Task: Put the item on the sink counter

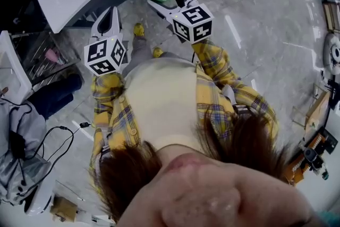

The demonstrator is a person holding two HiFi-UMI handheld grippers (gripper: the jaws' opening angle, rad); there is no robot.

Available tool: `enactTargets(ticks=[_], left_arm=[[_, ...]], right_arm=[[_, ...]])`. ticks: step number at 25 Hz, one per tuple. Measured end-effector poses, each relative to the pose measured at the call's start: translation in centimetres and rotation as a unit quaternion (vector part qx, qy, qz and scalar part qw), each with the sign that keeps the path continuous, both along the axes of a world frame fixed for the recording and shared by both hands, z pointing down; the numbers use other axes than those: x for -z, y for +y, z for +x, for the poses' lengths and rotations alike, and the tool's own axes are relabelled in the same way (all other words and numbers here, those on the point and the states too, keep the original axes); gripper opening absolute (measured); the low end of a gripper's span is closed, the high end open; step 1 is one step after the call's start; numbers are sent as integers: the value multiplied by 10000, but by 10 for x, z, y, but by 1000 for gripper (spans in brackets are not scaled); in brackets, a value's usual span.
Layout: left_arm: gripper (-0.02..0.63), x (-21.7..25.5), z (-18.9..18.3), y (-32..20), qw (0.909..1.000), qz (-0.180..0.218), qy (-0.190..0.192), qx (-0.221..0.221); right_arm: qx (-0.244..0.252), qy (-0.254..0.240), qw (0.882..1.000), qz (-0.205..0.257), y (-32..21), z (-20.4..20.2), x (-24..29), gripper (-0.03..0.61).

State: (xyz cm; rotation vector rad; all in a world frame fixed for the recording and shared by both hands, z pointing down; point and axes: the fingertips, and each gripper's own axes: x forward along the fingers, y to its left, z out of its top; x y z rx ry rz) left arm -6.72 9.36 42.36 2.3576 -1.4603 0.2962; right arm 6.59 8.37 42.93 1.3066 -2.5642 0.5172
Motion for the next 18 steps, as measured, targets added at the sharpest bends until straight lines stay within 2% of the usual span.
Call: enactTargets(ticks=[5,18], left_arm=[[6,-1,-1,-35,9999,65,69,-110],[6,-5,-42,-136,9997,-65,208,-140]], right_arm=[[-71,109,9999,-2,-32,-3,-2,296],[-200,251,9994,-100,-131,-39,-3,296]])
